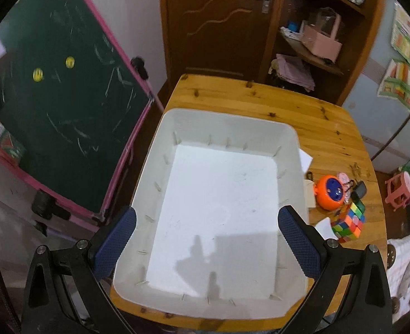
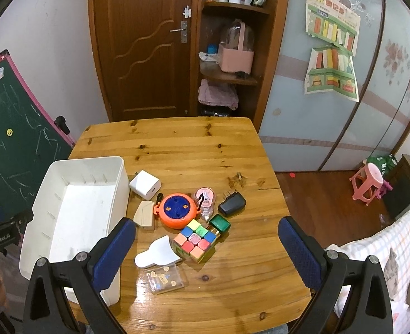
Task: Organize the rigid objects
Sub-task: 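Grasp the white tray rim with the left gripper and hold it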
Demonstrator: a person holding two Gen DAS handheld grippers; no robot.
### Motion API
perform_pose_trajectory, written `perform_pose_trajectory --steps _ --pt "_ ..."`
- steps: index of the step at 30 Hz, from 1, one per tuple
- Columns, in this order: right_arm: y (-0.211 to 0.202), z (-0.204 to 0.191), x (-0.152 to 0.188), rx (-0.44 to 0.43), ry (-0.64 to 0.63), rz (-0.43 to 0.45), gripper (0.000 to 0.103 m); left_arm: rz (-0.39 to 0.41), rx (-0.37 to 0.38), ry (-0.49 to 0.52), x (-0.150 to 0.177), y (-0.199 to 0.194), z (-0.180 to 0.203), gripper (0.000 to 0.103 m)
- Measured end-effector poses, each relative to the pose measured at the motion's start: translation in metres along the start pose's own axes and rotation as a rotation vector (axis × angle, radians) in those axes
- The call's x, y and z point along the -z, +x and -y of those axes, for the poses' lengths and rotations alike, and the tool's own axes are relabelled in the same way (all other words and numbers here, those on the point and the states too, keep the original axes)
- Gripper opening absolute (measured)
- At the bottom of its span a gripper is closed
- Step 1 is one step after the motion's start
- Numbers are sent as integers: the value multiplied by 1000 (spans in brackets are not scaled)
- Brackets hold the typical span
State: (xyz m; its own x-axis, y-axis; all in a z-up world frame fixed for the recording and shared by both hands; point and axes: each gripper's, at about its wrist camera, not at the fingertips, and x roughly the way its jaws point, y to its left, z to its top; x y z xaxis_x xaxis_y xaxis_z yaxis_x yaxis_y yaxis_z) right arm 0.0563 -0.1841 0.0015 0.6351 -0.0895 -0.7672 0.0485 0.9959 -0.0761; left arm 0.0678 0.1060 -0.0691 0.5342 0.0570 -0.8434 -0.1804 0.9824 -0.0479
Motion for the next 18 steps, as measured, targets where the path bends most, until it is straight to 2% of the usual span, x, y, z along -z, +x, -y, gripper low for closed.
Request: perform_pose_trajectory --steps 6,11,18 --pt "8 -1 1 -4 4 -20 103 -88 -11 -58 8 40 -30 101" --pt "16 1 0 -5 10 -39 103 -147 -61 -84 18 64 -52 90" --pt "38 5 6 -1 27 -91 103 -209 -81 -70 28 81 -63 87"
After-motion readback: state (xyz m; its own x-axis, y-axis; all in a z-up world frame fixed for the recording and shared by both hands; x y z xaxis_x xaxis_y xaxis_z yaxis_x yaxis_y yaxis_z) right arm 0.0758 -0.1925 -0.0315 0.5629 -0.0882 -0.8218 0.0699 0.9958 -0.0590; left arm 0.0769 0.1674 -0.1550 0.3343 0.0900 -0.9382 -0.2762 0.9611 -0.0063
